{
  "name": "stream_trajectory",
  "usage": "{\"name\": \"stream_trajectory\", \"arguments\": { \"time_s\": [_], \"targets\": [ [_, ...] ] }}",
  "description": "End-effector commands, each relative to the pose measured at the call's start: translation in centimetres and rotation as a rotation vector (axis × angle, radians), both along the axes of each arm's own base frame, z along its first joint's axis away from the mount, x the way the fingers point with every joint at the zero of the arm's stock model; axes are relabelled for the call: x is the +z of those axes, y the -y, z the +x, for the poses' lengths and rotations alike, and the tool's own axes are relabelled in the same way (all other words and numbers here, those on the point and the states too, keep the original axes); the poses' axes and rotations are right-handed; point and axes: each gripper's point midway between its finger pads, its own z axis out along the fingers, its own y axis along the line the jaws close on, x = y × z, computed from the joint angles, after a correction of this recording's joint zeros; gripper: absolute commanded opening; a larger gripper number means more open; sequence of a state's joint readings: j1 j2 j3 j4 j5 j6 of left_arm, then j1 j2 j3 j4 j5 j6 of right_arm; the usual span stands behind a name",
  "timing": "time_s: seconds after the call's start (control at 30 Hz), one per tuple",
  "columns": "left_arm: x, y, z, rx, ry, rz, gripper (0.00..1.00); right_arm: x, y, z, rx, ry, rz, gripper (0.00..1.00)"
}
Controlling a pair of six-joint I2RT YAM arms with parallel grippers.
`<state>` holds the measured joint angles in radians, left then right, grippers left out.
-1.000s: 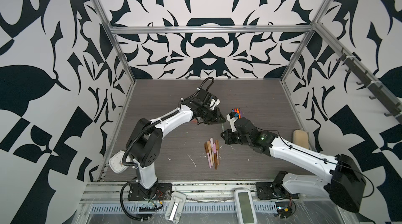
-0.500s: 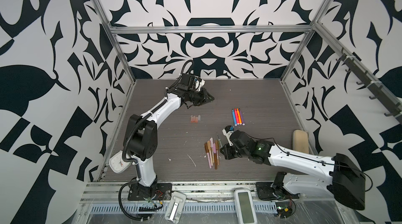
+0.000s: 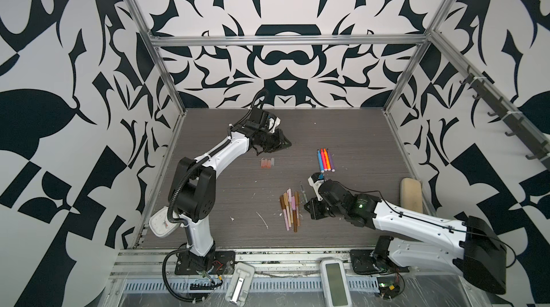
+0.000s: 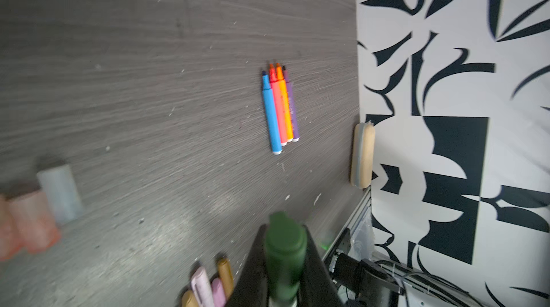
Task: Open the pen caps
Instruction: 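Pull the left gripper away with the green cap while the right holds the pen, then lower the green cap toward the other caps while the right holds the pen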
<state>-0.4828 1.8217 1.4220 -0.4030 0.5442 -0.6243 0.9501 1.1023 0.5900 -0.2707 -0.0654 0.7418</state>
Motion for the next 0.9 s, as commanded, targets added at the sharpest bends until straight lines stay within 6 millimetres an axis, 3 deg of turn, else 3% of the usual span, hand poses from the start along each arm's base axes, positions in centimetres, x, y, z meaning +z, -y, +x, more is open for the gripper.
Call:
{"name": "stream_trajectory", "arguments": {
  "time_s": [0.0,0.33,0.6,0.87],
  "targets": [
    [-1.9,-2.0,-1.9,-0.007,-0.015,0.104,0.00,0.3,0.3,0.3,-0.026,0.015,0.000,0.00],
    [-7.6,-7.0,-5.9,0.004,-0.073,0.368,0.01,0.0,1.4,0.5,-0.054,0.020,-0.055,0.00],
    [-10.5,-8.6,-8.5,-0.055,-0.107,0.579,0.06,-0.3,1.8,0.6,-0.075,0.019,-0.068,0.00],
    [-12.5,-9.2,-8.9,-0.058,-0.142,0.636,0.10,-0.6,2.1,0.5,-0.084,0.015,-0.075,0.00]
  ]
}}
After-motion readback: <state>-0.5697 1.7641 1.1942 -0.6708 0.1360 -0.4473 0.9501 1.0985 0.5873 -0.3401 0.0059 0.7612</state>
